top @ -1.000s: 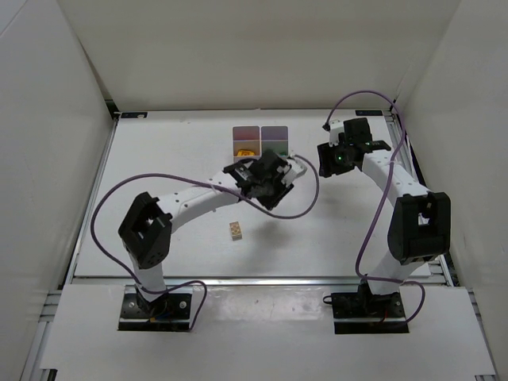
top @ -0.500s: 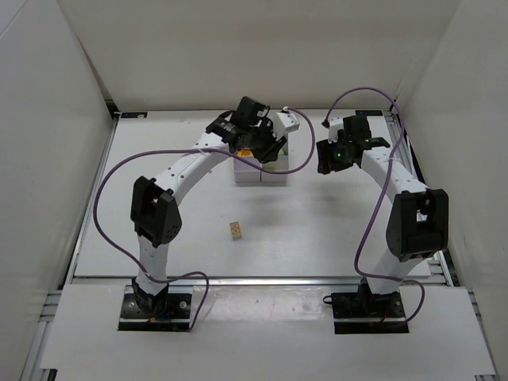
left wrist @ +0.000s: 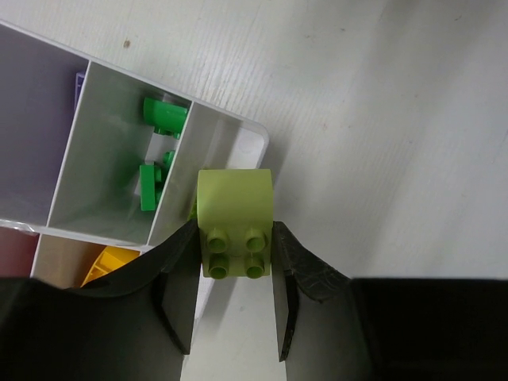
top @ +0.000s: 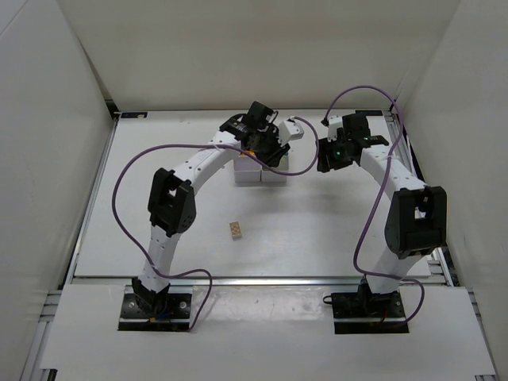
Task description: Sort the legos into containers by color
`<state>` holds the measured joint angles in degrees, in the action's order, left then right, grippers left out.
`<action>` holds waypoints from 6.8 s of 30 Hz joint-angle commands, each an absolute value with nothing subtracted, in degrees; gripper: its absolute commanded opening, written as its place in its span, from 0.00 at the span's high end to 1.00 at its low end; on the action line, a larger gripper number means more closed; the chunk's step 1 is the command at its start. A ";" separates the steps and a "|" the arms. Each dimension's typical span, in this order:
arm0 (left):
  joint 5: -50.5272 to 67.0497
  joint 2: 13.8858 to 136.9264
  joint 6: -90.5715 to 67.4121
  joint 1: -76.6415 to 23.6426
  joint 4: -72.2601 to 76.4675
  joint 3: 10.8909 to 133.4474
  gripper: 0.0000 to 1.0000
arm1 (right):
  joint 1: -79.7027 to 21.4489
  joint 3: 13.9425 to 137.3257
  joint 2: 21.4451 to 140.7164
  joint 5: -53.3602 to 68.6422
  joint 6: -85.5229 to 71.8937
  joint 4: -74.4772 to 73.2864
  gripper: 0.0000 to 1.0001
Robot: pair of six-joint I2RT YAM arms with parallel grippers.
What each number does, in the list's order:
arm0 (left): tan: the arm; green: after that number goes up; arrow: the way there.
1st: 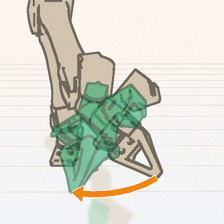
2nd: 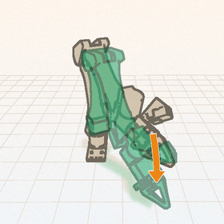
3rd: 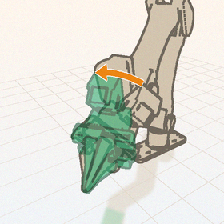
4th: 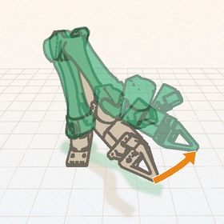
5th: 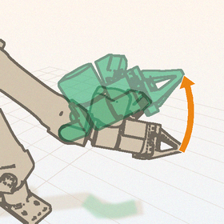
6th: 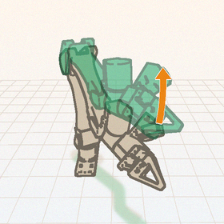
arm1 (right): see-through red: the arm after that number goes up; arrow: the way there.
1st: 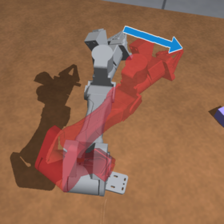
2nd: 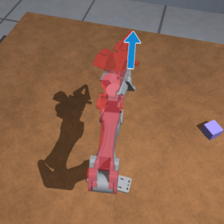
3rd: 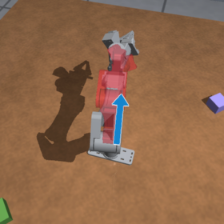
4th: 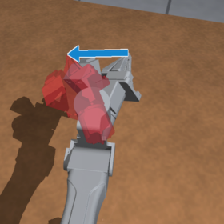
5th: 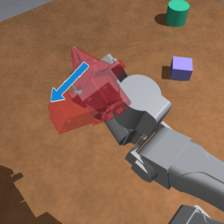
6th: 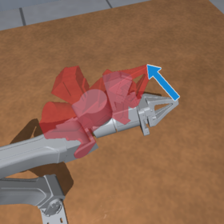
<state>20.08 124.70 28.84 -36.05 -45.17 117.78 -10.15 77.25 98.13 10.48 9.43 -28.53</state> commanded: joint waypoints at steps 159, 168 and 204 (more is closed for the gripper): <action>-4.39 84.20 -5.89 3.87 -29.62 74.18 0.28 | -53.18 97.29 111.53 -19.42 8.79 -16.61 0.83; -4.04 85.08 -5.89 3.87 -29.71 74.36 0.28 | -45.44 105.73 116.89 -17.75 9.49 -16.00 0.83; -4.04 89.03 -4.83 3.87 -29.71 76.38 0.27 | -44.91 108.46 125.25 -16.35 8.79 -15.91 0.58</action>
